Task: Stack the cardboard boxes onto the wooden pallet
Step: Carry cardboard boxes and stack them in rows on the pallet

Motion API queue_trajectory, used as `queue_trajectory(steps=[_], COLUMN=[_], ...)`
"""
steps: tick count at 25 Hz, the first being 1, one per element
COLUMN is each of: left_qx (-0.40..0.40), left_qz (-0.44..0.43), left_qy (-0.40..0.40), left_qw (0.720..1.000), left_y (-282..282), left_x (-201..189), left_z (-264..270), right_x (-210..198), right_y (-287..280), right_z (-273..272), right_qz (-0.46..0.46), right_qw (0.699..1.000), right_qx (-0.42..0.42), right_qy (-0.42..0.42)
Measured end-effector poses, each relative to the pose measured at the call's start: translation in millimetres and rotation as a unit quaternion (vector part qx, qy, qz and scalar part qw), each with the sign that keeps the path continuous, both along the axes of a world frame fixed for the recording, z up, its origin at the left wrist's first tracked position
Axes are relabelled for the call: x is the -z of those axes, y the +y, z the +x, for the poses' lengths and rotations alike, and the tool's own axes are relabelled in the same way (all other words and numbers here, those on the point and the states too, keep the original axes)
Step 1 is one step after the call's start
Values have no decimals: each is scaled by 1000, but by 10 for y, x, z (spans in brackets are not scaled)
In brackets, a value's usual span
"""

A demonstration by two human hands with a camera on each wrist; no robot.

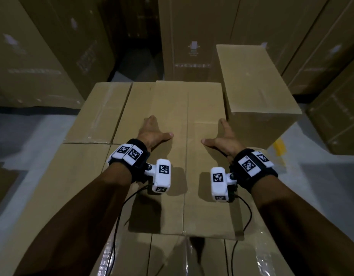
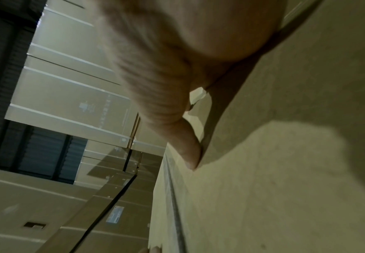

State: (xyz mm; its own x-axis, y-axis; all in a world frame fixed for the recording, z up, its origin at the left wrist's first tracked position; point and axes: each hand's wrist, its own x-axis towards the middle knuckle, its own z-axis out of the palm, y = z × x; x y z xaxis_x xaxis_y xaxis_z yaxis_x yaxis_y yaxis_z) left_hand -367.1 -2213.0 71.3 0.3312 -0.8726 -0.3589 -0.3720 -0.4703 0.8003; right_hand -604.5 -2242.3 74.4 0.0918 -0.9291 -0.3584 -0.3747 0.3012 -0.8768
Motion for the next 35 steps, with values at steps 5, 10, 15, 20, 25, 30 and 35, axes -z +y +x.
queue_trajectory(steps=[5, 10, 15, 20, 25, 30, 35], left_qx=[5, 14, 77, 165, 206, 200, 170], left_qz=[12, 14, 23, 49, 58, 34, 4], left_qy=[-50, -41, -95, -135, -114, -65, -31], left_qw=[999, 999, 992, 976, 970, 977, 985], left_y=[-272, -300, -45, 387, 761, 961, 1014], left_x=[144, 171, 140, 55, 65, 161, 201], left_z=[-79, -113, -68, -43, -31, -41, -85], right_x=[126, 178, 96, -62, -112, 148, 357], right_y=[-281, -324, 13, 705, 1500, 1947, 2050], right_z=[-96, -132, -163, -175, 3, 202, 289], right_qz=[5, 3, -27, -88, -96, -128, -212], right_qw=[1000, 1000, 992, 890, 869, 837, 813], right_qx=[-9, -18, -53, -187, -280, -312, -250], right_qy=[-4, 17, 115, 407, 397, 432, 480])
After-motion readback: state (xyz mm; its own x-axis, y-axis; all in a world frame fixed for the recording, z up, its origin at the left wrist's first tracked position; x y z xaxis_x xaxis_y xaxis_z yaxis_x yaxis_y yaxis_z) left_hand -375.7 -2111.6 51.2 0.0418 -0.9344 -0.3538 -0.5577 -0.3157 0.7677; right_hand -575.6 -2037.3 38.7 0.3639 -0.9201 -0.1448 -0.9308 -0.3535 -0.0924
